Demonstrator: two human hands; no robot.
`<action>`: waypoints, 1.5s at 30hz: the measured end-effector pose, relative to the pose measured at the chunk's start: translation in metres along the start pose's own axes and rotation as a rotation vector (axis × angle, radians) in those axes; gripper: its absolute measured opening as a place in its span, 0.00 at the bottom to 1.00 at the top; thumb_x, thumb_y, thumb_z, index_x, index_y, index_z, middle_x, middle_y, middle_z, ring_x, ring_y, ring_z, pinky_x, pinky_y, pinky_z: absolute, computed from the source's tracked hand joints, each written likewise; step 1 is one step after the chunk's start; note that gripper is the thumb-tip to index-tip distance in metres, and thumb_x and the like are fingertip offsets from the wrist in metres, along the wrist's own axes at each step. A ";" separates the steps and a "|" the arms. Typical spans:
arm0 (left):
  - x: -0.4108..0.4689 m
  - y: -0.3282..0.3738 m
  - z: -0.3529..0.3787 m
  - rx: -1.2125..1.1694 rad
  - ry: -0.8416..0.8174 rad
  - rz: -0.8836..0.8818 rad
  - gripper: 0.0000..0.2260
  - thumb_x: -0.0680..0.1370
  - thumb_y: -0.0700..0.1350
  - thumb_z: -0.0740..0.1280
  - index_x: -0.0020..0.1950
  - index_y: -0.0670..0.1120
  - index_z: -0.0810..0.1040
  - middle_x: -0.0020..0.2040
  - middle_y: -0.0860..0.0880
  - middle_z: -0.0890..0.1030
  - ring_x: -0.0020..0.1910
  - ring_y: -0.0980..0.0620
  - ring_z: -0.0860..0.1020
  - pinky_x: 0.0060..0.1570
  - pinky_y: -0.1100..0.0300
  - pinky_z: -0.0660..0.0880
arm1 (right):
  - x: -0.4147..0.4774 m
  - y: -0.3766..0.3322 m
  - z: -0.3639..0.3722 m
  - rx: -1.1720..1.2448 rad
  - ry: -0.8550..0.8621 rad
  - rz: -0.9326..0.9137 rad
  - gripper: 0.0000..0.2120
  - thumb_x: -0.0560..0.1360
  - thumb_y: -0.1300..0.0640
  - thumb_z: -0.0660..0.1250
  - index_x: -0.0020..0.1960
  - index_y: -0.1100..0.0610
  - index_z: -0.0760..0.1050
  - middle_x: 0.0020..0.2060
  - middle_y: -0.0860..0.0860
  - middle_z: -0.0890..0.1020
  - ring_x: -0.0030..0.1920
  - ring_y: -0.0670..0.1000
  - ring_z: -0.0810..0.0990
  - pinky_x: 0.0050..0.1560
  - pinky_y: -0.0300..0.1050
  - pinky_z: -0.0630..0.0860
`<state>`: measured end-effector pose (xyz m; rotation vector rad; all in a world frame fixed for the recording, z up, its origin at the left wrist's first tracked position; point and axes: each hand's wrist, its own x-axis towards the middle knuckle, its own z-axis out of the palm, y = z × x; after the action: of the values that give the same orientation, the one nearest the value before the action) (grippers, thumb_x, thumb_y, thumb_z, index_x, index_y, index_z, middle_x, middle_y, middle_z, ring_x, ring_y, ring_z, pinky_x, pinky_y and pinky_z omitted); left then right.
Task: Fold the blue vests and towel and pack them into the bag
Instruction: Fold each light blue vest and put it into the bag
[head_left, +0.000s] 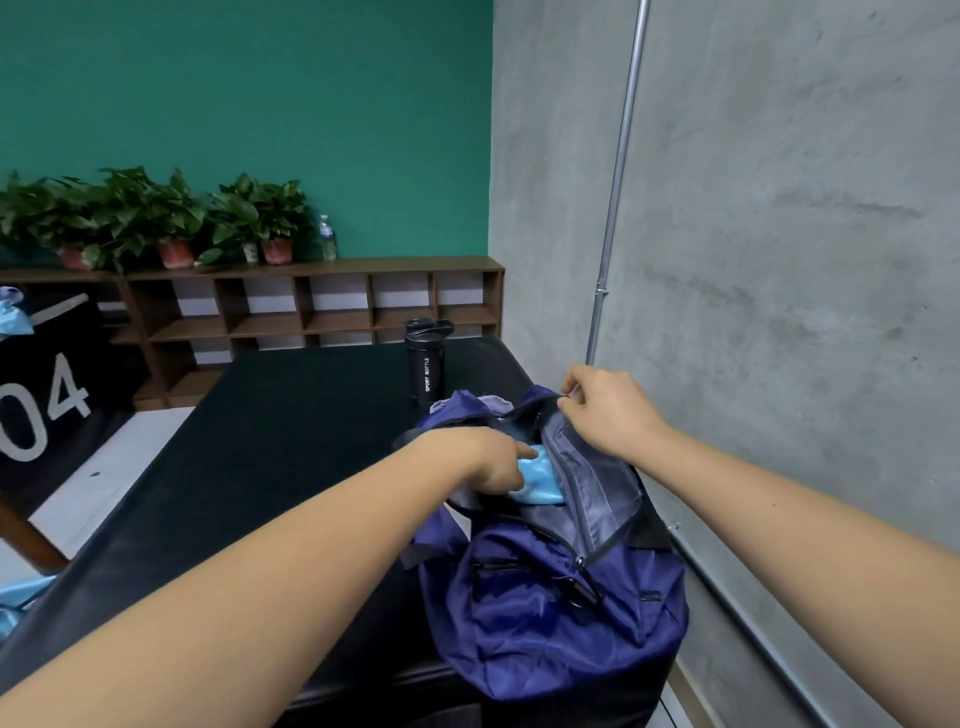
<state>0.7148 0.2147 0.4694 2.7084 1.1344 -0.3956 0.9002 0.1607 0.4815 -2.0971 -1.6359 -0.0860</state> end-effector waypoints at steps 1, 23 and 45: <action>-0.015 -0.007 -0.004 -0.027 0.057 0.021 0.27 0.86 0.55 0.60 0.85 0.60 0.60 0.83 0.48 0.66 0.80 0.43 0.66 0.77 0.50 0.64 | -0.004 -0.005 0.000 0.001 -0.002 -0.020 0.05 0.78 0.51 0.67 0.52 0.48 0.77 0.51 0.51 0.83 0.52 0.58 0.82 0.55 0.56 0.81; -0.318 -0.241 0.167 -0.351 0.414 -0.561 0.14 0.82 0.54 0.69 0.65 0.51 0.82 0.62 0.52 0.86 0.61 0.50 0.82 0.61 0.57 0.77 | -0.165 -0.234 0.145 0.395 -0.372 -0.439 0.10 0.82 0.47 0.68 0.62 0.46 0.77 0.56 0.42 0.79 0.62 0.45 0.77 0.65 0.47 0.74; -0.453 -0.392 0.260 -0.105 0.463 -1.014 0.26 0.68 0.56 0.79 0.63 0.55 0.74 0.57 0.48 0.70 0.59 0.41 0.73 0.53 0.48 0.76 | -0.202 -0.337 0.225 0.314 -0.489 -0.582 0.12 0.82 0.46 0.66 0.64 0.46 0.76 0.57 0.42 0.76 0.61 0.46 0.74 0.60 0.50 0.77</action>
<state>0.0825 0.1139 0.3396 1.9595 2.5161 0.2028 0.4762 0.1282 0.3256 -1.4205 -2.3262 0.4992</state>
